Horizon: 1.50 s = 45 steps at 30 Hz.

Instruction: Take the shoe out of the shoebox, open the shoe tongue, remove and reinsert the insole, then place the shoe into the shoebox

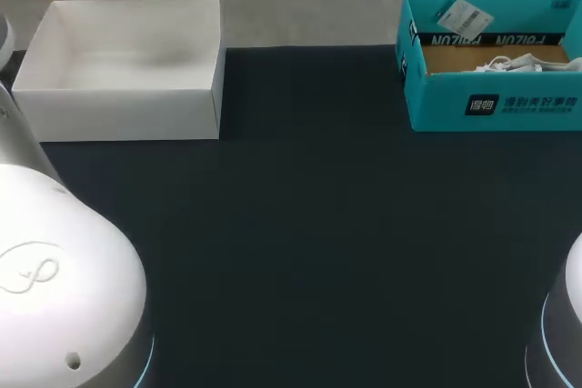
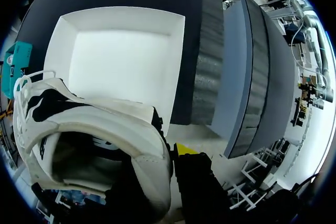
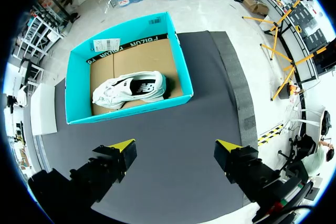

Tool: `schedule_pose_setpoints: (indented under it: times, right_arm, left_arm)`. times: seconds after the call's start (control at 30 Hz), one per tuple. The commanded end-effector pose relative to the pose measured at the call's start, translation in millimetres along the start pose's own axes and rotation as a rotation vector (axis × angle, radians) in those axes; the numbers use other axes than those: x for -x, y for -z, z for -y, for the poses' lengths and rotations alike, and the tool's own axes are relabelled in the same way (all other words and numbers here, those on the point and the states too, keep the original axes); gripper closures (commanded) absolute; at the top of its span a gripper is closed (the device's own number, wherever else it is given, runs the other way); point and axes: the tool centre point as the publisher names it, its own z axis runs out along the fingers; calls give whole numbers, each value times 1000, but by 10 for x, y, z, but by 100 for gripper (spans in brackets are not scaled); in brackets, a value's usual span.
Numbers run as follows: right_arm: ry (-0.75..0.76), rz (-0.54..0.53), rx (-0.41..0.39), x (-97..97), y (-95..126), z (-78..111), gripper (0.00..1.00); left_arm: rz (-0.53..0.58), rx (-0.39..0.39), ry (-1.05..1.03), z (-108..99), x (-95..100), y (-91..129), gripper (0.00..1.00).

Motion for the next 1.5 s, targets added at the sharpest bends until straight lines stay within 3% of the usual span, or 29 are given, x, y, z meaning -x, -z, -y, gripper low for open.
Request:
schedule_pose_setpoints:
  times: [0.03, 0.43, 1.5]
  right_arm:
    - [0, 1, 2, 0, -2, 11, 0]
    - [0, 1, 2, 0, -2, 11, 0]
    - [0, 1, 2, 0, -2, 11, 0]
  left_arm:
    - [3, 14, 5, 25, -81, 331, 100]
    - [-11, 47, 21, -88, -152, 591, 100]
    - [3, 47, 41, -83, -181, 602, 100]
